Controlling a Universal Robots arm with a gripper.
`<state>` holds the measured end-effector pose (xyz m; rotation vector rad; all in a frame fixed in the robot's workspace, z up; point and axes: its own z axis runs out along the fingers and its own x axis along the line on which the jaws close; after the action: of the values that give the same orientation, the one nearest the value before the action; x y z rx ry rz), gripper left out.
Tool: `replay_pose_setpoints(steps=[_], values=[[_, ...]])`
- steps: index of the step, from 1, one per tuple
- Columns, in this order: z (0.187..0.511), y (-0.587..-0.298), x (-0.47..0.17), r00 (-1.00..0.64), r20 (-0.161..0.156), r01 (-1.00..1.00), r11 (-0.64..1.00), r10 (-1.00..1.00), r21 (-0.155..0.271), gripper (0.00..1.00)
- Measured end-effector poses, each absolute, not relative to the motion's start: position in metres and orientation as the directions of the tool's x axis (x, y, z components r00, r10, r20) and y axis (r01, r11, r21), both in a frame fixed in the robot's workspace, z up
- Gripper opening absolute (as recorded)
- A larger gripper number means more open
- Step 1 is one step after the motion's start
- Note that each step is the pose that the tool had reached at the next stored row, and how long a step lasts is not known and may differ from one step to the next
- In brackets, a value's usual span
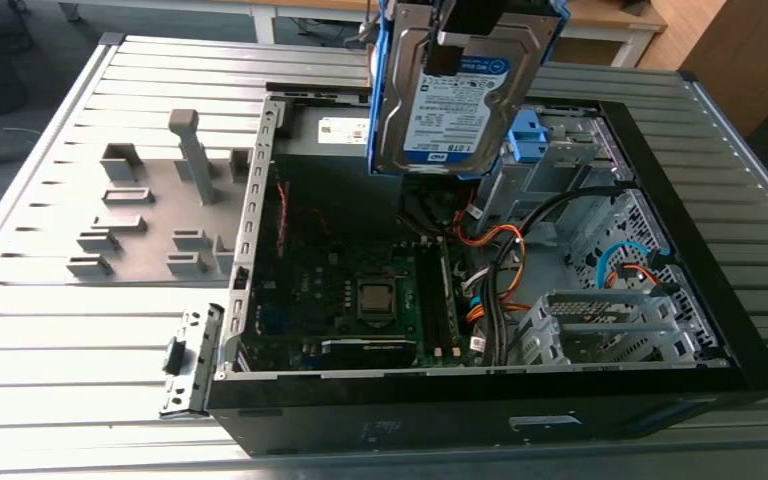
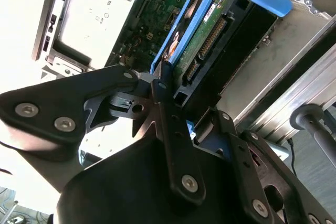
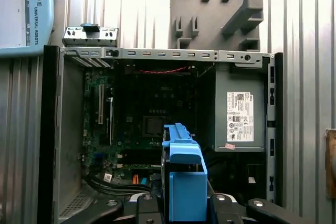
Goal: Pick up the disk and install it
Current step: 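Pick up the disk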
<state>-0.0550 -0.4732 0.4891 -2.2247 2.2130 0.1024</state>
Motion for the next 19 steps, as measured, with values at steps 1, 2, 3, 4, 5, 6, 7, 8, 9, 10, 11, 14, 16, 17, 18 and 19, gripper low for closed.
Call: replay_pose_setpoints(steps=[1, 2, 3, 4, 5, 6, 7, 8, 9, 10, 11, 14, 16, 17, 18, 19], values=[[0.4891, -0.4737, -0.055, 0.004, -0.048, -0.999, -0.006, -0.999, 0.045, 0.36], [0.4891, -0.4742, -0.055, 0.004, -0.048, -0.999, -0.006, -0.999, 0.045, 0.36], [0.4891, -0.4747, -0.055, 0.004, -0.048, -0.999, -0.006, -0.999, 0.045, 0.36], [0.489, -0.4752, -0.055, 0.004, -0.048, -0.999, -0.006, -0.999, 0.045, 0.36], [0.4891, -0.4757, -0.055, 0.004, -0.048, -0.999, -0.006, -0.999, 0.045, 0.36], [0.4891, -0.4762, -0.055, 0.004, -0.048, -0.999, -0.006, -0.999, 0.045, 0.36], [0.489, -0.4766, -0.055, 0.004, -0.048, -0.999, -0.006, -0.999, 0.045, 0.36], [0.489, -0.4771, -0.055, 0.004, -0.048, -0.999, -0.006, -0.999, 0.045, 0.36], [0.4891, -0.4777, -0.055, 0.004, -0.048, -0.999, -0.006, -0.999, 0.045, 0.36], [0.489, -0.4782, -0.055, 0.004, -0.048, -0.999, -0.006, -0.999, 0.045, 0.36], [0.489, -0.4787, -0.055, 0.004, -0.048, -0.999, -0.006, -0.999, 0.045, 0.36], [0.489, -0.4801, -0.055, 0.004, -0.048, -0.999, -0.006, -0.999, 0.045, 0.36], [0.489, -0.4812, -0.055, 0.004, -0.048, -0.999, -0.006, -0.999, 0.045, 0.36], [0.489, -0.4817, -0.055, 0.004, -0.048, -0.999, -0.006, -0.999, 0.045, 0.36], [0.489, -0.4822, -0.055, 0.004, -0.048, -0.999, -0.006, -0.999, 0.045, 0.36], [0.489, -0.4828, -0.055, 0.004, -0.048, -0.999, -0.006, -0.999, 0.045, 0.36]])
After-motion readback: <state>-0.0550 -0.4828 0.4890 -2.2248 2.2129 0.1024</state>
